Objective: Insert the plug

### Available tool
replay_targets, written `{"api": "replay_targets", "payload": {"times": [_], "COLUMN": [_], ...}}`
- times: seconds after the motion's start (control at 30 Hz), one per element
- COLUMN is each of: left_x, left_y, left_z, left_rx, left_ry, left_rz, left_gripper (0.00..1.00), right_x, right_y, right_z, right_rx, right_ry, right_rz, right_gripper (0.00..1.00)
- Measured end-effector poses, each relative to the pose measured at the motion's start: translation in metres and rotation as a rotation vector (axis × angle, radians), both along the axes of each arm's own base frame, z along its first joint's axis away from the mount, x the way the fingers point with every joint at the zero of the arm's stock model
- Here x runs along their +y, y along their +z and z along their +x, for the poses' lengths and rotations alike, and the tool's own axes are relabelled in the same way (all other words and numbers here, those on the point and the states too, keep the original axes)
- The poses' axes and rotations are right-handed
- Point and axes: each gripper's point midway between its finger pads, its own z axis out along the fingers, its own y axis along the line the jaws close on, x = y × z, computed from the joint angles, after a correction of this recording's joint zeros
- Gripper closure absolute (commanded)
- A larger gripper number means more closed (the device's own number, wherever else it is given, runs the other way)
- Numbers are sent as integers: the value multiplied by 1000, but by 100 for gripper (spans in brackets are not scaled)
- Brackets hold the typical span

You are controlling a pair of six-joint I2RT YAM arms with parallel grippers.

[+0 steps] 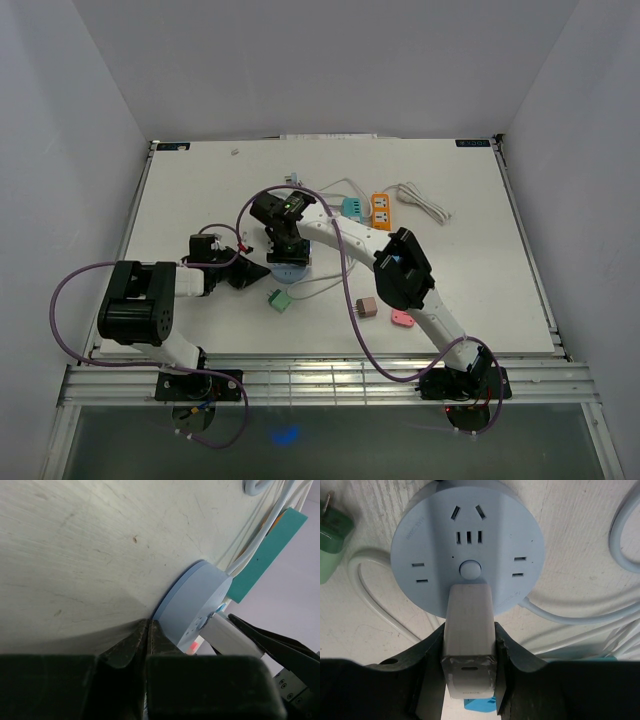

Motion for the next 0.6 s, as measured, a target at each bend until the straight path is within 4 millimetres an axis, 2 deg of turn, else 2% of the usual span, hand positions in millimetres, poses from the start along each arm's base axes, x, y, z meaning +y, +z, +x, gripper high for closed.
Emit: {"api": "replay_targets", "payload": {"times": [0.6], "left_x": [-7], "left_y": [1], "left_z": [18], "left_rx": [-70], "left_ry": [30], "left_rz": [13], "left_gripper": [85], "right_x": [-6], "right_y": [-9], "right_z": [-2], "right_rx": [18], "right_ry": [1], "right_rz": [-42], "right_gripper": [92]}}
